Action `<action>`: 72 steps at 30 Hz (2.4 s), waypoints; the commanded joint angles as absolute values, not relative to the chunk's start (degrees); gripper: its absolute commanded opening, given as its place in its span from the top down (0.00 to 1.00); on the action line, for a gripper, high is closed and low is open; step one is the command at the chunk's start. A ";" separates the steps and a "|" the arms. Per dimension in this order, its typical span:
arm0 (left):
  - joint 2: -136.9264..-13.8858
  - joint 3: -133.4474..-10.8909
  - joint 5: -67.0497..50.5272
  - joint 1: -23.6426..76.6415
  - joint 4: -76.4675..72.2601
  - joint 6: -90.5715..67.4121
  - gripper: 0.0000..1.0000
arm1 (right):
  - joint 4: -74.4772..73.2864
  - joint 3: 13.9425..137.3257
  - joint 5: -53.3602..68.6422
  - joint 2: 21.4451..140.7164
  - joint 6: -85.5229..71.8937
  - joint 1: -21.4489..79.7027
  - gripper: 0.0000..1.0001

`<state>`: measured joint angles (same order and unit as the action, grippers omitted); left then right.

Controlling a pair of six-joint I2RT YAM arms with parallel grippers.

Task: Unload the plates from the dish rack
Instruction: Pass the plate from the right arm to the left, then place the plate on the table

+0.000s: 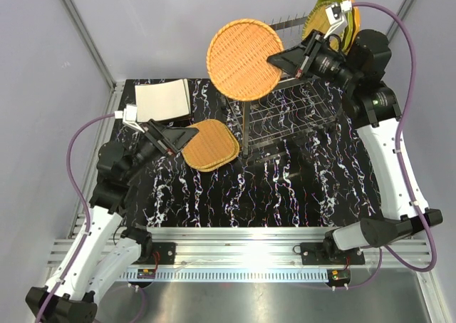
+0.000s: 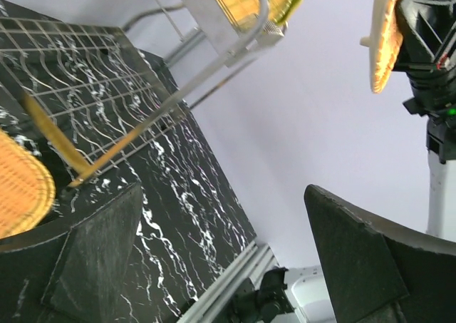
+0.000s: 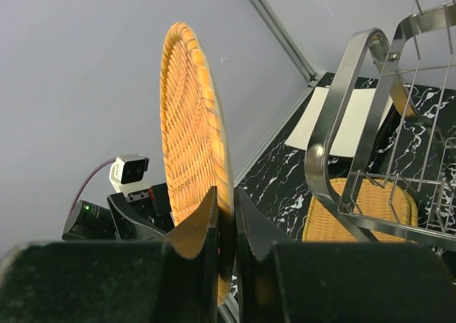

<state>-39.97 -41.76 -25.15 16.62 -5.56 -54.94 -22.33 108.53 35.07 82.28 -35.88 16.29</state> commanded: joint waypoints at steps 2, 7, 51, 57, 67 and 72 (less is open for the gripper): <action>-41.57 -45.17 -24.17 19.60 -11.68 -55.72 0.01 | -18.81 107.14 36.21 79.28 -35.77 18.10 1.00; -42.98 -45.79 -23.91 21.35 -15.55 -57.30 0.01 | -18.90 103.80 36.39 77.78 -34.45 20.21 1.00; -49.05 -43.33 -26.28 23.91 -25.49 -62.75 1.00 | -17.05 86.66 36.22 74.09 -23.56 28.74 0.61; -44.83 -39.56 -25.49 21.72 -23.73 -61.08 1.00 | -18.98 84.55 35.51 71.90 -14.95 28.56 0.00; -39.11 -31.56 -32.51 9.85 -17.15 -59.68 1.00 | -23.46 81.39 33.32 67.15 -2.20 27.51 0.00; -41.13 -29.18 -33.31 7.91 -13.54 -56.08 1.00 | -23.47 80.07 32.52 65.92 -2.11 25.49 0.00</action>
<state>-40.38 -29.78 -30.33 8.84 -12.86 -58.50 -23.44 80.82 34.39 67.11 -4.51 26.83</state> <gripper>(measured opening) 0.056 0.994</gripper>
